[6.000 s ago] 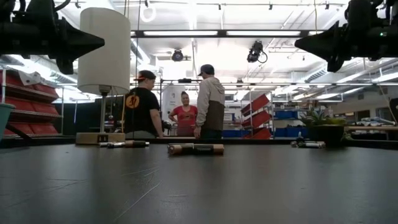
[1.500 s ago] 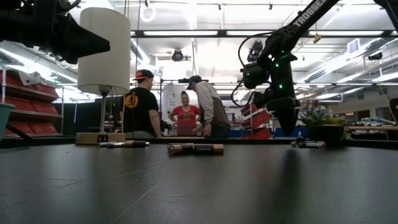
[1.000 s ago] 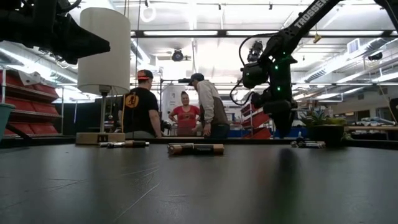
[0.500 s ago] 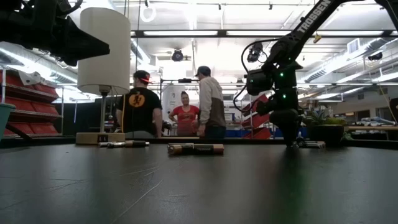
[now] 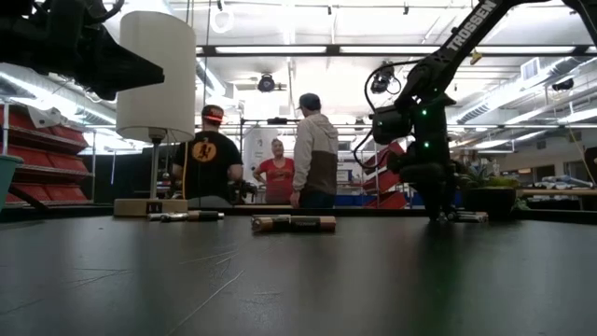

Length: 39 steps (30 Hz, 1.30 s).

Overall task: Sort batteries
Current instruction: Put the black battery into the yellow bin

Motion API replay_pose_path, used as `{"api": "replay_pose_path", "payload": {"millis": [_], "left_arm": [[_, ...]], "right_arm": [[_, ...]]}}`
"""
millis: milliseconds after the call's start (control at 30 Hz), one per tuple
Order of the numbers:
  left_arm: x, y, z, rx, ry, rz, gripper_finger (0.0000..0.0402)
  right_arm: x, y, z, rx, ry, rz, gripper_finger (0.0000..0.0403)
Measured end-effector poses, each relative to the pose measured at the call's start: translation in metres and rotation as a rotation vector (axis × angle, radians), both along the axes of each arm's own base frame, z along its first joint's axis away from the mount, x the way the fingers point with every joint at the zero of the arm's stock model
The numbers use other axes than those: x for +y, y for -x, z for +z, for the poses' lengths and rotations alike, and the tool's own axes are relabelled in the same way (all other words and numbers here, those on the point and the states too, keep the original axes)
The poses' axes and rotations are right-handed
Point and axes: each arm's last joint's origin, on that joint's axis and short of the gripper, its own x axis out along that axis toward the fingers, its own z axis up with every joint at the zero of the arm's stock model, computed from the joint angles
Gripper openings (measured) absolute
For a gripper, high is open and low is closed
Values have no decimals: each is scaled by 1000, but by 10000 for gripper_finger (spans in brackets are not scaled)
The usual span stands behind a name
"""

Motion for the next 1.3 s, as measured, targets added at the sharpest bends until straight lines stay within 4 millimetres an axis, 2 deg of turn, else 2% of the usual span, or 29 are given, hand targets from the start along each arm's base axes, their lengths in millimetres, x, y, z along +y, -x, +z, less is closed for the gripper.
{"api": "replay_pose_path", "payload": {"millis": [167,433,833,1300], "left_arm": [[0,0,0,0,0,-5,143],[0,0,0,1,-1,-8,143],[0,0,0,2,-1,-7,143],[0,0,0,1,0,-7,143]], "right_arm": [[0,1,0,-21,-21,-105,309],[0,0,-1,-69,-73,-171,298],[4,-9,-1,-130,-76,-94,277],[29,-22,-1,-83,-79,-23,249]]}}
